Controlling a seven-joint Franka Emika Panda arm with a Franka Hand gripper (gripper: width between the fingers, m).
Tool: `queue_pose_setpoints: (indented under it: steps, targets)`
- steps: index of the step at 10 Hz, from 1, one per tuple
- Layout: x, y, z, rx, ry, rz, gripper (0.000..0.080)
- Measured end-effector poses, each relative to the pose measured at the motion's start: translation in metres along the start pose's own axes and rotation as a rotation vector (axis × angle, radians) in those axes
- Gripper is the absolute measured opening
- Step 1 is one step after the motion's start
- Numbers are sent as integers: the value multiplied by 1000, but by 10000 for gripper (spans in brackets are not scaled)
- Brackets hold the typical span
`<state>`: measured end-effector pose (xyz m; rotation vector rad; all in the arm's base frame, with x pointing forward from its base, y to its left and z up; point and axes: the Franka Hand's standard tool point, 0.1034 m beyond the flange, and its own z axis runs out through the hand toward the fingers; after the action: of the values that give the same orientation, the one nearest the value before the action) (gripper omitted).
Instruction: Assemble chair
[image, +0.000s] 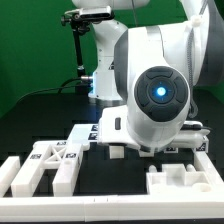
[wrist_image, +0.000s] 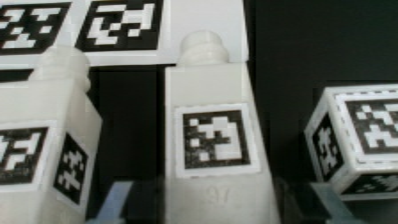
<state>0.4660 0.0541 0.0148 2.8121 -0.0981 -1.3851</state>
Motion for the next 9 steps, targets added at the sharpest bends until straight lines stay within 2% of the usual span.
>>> queue_pose_setpoints:
  steps: [2,3,5,6,7,8,9]
  targets:
    - [-3,0,-4,0,-11,-14,284]
    - [-9,0,-21,2,-17,-30,284]
    - [-20,-2,-73,11,40,-55,285]
    - [-32,-3,-93,11,60,-62,285]
    - [-34,-4,-103,7,99,-71,285]
    - [-24,-5,-104,3,196,-72,285]
    - [-26,-5,-105,8,268,-71,285]
